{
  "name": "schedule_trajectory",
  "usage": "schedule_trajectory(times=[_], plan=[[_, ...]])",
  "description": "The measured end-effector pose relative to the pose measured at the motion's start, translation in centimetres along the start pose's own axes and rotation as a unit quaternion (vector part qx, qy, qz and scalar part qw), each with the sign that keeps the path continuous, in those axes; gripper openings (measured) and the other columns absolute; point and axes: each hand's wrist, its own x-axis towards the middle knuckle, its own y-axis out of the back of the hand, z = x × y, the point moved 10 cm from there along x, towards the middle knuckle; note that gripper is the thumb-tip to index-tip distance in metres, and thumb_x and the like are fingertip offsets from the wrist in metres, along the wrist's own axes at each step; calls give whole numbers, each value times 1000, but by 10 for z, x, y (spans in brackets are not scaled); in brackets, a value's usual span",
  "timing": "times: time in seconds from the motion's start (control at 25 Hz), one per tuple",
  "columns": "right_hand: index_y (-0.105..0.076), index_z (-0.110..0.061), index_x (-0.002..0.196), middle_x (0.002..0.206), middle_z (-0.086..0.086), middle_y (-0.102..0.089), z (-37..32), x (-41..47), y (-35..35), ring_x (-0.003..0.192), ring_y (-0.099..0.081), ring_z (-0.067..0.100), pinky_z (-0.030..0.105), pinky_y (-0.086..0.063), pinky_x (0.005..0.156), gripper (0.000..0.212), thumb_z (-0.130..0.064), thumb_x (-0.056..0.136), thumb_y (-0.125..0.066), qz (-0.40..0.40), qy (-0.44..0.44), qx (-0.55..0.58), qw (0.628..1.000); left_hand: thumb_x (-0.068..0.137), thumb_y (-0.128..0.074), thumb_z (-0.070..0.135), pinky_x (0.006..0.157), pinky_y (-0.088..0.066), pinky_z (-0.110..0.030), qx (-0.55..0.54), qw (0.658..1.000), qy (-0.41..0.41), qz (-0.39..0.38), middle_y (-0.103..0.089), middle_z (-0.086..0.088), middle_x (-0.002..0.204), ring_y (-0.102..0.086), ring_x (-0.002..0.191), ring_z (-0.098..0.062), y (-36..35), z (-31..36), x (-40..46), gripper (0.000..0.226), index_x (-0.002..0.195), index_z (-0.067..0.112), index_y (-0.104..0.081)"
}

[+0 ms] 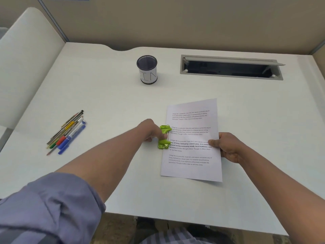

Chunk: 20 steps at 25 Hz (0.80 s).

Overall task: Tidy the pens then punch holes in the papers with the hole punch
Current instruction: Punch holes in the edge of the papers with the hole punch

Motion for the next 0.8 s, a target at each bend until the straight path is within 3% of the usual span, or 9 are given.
schedule_trajectory(times=[0.12, 0.28, 0.44, 0.6, 0.8], plan=[[-65, -3, 120, 112, 16, -75, -3, -5, 1, 98, -74, 36, 51, -60, 85, 25, 2, 97, -57, 1, 6, 4, 1000, 65, -94, 37, 55, -42, -28, -17, 1000, -8, -8, -49, -6, 76, -44, 56, -20, -3, 1, -4, 60, 91, 11, -47], [-65, -4, 118, 111, 14, -75, -13, -17, 0, 97, -73, 35, 50, -60, 85, 23, 2, 98, -57, 0, 22, 4, 1000, 61, -94, 41, 50, -25, -25, -67, 997, -10, -32, -47, -6, 62, -35, 47, -18, -6, -9, -13, 56, 77, 14, -47], [-65, -5, 120, 110, 13, -75, -16, -25, 1, 95, -74, 32, 43, -61, 76, 24, 2, 98, -57, 2, 26, 0, 1000, 67, -92, 31, 50, -27, -25, -116, 993, -33, -6, -48, -7, 69, -36, 51, -18, -5, -10, -19, 48, 77, 13, -48], [-65, -4, 121, 111, 13, -75, -11, -31, 14, 98, -73, 34, 48, -60, 84, 24, 1, 98, -58, 18, 26, -1, 999, 67, -91, 29, 57, -35, -27, -139, 989, -52, 20, -52, -9, 77, -41, 58, -20, -5, -10, -23, 45, 80, 11, -52], [-65, -3, 122, 113, 14, -75, -5, -47, 41, 97, -73, 34, 44, -60, 79, 25, 1, 98, -57, 30, 31, 29, 999, 56, -88, 56, 62, -30, -32, -135, 985, -78, 68, -42, -1, 75, -39, 64, -19, 1, -13, -32, 63, 76, 18, -42]])
